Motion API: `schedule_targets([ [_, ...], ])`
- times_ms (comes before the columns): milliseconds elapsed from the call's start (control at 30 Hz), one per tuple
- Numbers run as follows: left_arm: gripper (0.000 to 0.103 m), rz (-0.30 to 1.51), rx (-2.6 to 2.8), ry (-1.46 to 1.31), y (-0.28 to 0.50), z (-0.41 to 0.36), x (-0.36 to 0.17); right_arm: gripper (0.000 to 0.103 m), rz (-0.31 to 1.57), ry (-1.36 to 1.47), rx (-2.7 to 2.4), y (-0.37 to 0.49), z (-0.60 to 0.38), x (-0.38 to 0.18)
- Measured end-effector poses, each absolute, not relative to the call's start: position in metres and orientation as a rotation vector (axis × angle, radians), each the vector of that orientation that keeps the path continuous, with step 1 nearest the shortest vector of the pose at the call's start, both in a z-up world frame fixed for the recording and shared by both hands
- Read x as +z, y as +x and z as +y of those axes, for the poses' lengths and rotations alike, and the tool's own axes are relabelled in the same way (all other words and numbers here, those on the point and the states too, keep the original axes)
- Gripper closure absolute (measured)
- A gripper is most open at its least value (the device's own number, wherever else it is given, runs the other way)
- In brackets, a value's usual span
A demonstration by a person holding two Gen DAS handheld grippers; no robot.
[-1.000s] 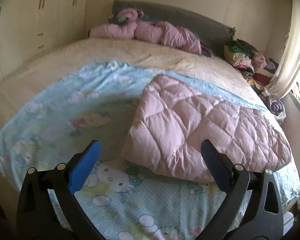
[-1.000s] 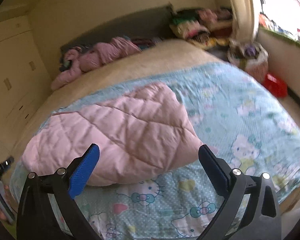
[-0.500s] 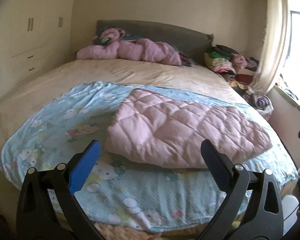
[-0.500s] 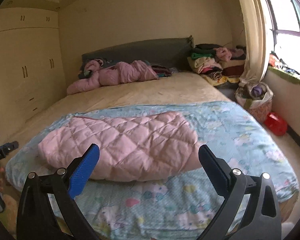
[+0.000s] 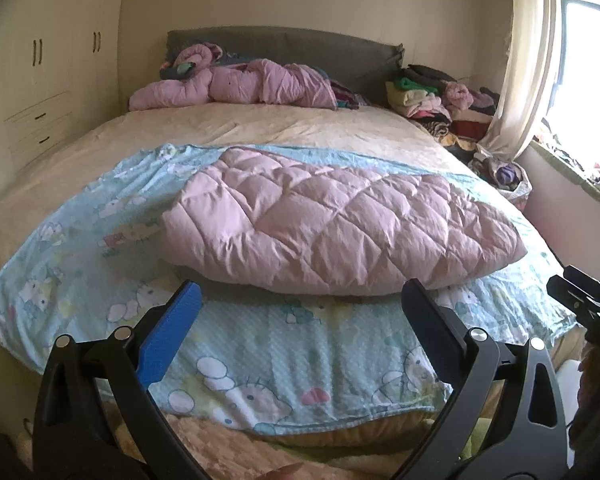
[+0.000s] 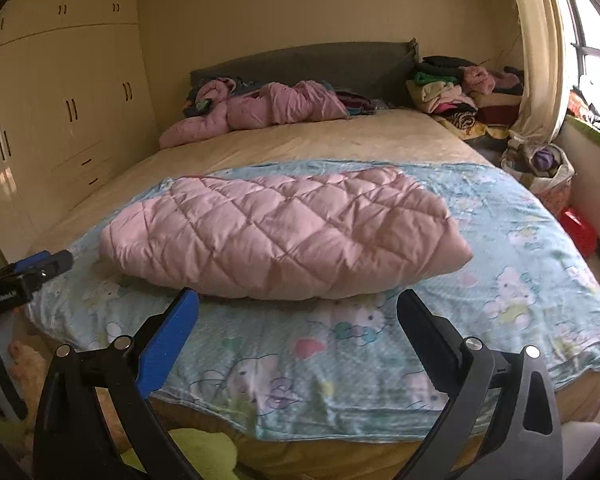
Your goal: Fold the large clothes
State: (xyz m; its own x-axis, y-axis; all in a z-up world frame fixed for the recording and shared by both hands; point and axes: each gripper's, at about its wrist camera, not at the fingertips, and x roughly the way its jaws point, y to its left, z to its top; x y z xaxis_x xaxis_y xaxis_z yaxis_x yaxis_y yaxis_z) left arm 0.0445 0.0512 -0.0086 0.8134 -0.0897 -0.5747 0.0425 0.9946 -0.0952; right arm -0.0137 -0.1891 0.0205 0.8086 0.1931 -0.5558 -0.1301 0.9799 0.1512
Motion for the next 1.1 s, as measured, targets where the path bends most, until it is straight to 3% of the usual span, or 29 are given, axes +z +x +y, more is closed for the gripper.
schedule_targets([
  [1100,0.009,0.643,-0.061,-0.070,0.0436,0.0488,-0.0172,0.004,0.622,0.105,0.192,-0.0161,-0.1852,0.0165],
])
